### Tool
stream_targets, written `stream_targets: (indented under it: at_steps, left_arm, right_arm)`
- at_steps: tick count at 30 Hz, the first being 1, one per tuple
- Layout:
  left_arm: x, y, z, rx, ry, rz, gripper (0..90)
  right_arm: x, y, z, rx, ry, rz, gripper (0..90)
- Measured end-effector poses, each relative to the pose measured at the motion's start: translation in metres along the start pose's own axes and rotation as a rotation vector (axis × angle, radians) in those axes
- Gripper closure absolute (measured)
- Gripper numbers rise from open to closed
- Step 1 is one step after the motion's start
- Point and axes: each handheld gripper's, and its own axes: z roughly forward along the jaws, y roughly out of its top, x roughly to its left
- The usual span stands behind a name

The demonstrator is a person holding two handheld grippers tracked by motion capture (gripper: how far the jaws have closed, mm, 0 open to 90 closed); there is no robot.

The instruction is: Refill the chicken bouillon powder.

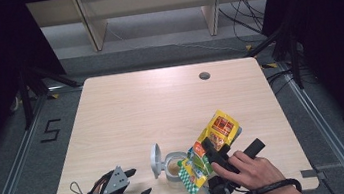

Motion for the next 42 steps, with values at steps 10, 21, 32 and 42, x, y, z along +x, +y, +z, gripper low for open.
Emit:
stream_targets:
  at_steps: [10, 21, 32, 42]
  left_arm:
    - [-0.0001, 0.0, 0.0, 0.004, -0.001, 0.003, 18.5]
    - [-0.0001, 0.0, 0.0, 0.005, -0.001, 0.002, 18.6]
    - [0.0002, 0.0002, -0.0003, 0.001, 0.002, 0.005, 18.6]
    - [-0.0002, 0.0002, -0.0006, 0.003, 0.001, -0.002, 18.6]
  right_arm:
    - [-0.0006, -0.0007, -0.0004, 0.004, 0.008, -0.01, 54.2]
    - [-0.0005, -0.0008, -0.0005, 0.004, 0.008, -0.011, 54.2]
    - [-0.0007, -0.0006, -0.0005, 0.004, 0.008, -0.011, 54.2]
    - [0.0002, -0.0012, -0.0015, 0.013, 0.015, 0.011, 54.2]
